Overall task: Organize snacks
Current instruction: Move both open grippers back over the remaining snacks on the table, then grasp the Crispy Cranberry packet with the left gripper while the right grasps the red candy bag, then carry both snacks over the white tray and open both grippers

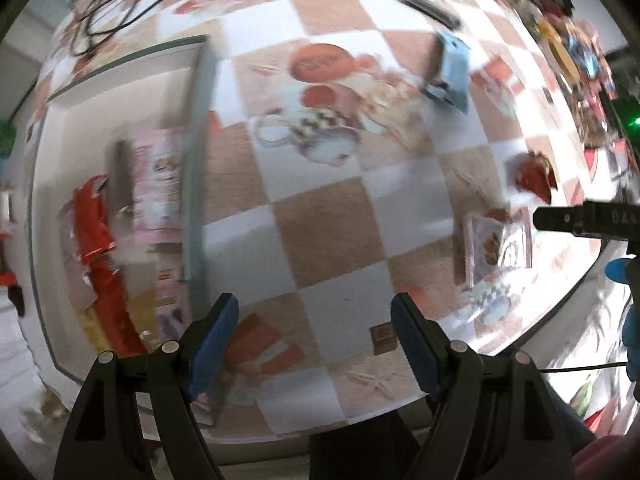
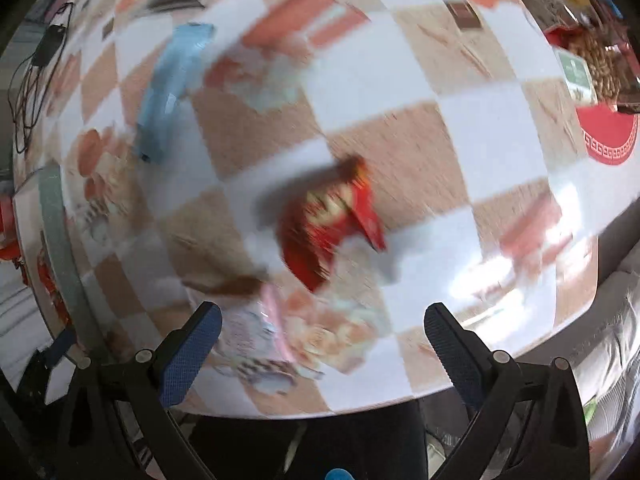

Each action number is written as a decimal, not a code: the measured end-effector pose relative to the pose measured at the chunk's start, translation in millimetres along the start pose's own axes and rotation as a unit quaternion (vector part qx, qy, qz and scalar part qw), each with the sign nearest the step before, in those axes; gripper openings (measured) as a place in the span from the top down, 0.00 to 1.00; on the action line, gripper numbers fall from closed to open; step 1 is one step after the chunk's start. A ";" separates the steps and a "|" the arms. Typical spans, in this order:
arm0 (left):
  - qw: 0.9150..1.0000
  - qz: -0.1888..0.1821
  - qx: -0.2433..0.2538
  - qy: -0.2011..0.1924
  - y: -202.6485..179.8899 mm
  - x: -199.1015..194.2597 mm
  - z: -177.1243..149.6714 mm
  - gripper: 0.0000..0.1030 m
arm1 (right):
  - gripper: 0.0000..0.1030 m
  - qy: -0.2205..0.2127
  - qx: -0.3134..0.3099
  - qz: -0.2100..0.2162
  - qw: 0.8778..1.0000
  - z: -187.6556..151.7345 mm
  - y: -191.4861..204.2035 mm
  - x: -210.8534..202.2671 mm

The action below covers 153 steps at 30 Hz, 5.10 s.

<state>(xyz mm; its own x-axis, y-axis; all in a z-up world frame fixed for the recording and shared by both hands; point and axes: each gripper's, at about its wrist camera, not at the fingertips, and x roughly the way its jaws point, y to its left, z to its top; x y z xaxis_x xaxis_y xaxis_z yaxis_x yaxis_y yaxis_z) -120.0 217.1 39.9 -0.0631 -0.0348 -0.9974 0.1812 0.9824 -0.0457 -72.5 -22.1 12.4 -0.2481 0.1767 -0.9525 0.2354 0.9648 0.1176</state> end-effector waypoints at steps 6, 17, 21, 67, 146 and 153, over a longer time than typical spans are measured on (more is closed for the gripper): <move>1.000 -0.001 0.017 0.013 -28.8 5.7 6.5 0.21 | 0.01 0.004 -0.090 -0.036 0.995 -18.9 9.2 5.2; 1.000 0.004 0.007 0.020 -29.7 9.6 9.0 0.21 | 0.01 0.021 -0.155 -0.105 0.982 -21.1 69.5 28.5; 1.000 0.007 -0.004 0.024 -13.0 7.0 4.2 0.21 | 0.01 -0.020 -0.147 -0.053 0.987 4.8 93.7 7.2; 0.999 0.026 0.026 0.015 -43.1 43.7 62.5 0.18 | 0.00 -0.015 0.054 0.005 0.998 28.6 -24.4 0.5; 0.979 -0.013 -0.176 -0.104 141.7 -73.3 -22.2 0.58 | 0.54 -0.076 -0.267 0.021 0.960 -9.4 226.6 -61.9; 0.970 -0.004 -0.219 -0.103 184.2 -71.4 -33.7 0.58 | 0.54 -0.073 -0.328 0.021 0.942 -18.3 294.9 -58.2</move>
<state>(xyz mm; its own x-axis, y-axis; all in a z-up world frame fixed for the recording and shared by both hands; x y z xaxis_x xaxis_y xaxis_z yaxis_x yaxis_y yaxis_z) -115.1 406.7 104.6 0.1427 -0.0346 -0.9892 -0.2560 0.9641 -0.0706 -5.8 255.7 107.7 -0.1077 0.2354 -0.9659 -0.4005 0.8790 0.2588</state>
